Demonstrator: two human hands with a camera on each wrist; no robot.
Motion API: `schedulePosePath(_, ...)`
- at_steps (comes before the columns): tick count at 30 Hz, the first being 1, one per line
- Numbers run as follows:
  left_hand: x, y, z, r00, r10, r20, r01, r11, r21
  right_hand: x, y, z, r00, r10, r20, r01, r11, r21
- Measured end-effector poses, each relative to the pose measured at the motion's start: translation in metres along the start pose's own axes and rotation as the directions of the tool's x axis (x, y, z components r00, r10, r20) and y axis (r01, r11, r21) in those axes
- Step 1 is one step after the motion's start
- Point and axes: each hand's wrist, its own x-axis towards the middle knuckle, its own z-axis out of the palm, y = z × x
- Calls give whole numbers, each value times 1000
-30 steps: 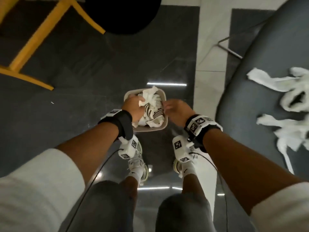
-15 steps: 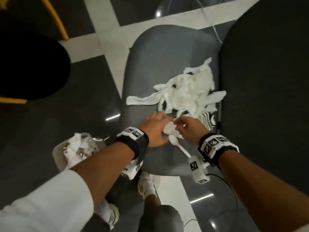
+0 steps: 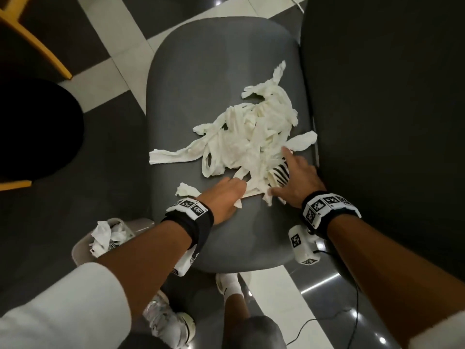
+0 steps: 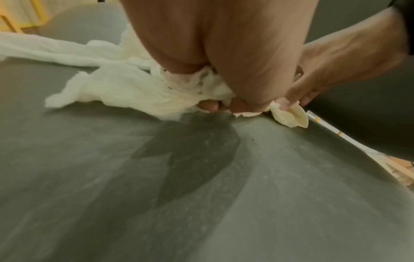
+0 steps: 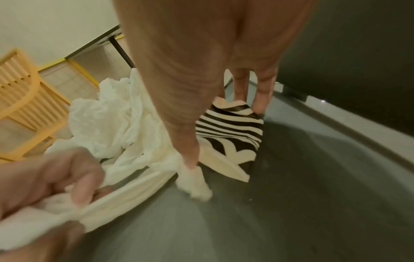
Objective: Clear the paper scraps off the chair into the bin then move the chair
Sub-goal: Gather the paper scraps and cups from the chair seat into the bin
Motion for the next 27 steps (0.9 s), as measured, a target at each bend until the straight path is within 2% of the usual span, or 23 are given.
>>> schedulePosePath(4, -26, -10, -7, 988, -139, -67, 123, 971, -208, -3, -21, 11, 998, -58, 29, 63, 973, -221)
schedulePosePath(8, -48, -23, -2, 981, -160, -109, 139, 974, -177, -24, -44, 25, 991, -126, 50, 135, 940, -313)
schedulePosePath(11, -65, -29, 2, 971, -145, -187, 113, 979, -169, -40, -56, 29, 981, -182, 65, 193, 947, -256)
schedulePosePath(14, -76, -28, 6, 951, -190, -245, 107, 944, -313, -51, -69, 25, 949, -285, 136, 297, 951, -80)
schedulePosePath(17, -83, -19, -2, 952, -213, -220, 92, 884, -458, -57, -81, 20, 922, -353, 157, 347, 936, 65)
schedulePosePath(19, -88, -16, -6, 960, -207, -189, 82, 852, -518, -60, -89, 16, 926, -360, 117, 346, 930, 125)
schedulePosePath(21, -92, -13, -8, 966, -204, -157, 82, 823, -563, -57, -99, 10, 926, -372, 62, 364, 925, 110)
schedulePosePath(23, -92, -9, -10, 964, -235, -127, 99, 755, -648, -53, -109, 7, 921, -389, 11, 388, 921, 39)
schedulePosePath(24, -91, -8, -11, 957, -266, -115, 103, 685, -721, -51, -113, 7, 920, -393, 3, 392, 919, 28)
schedulePosePath(26, -88, -8, -15, 929, -350, -119, 87, 521, -849, -46, -118, 13, 920, -389, 52, 383, 919, 95)
schedulePosePath(27, -86, -11, -18, 912, -388, -133, 76, 478, -875, -44, -120, 16, 919, -384, 94, 368, 918, 148)
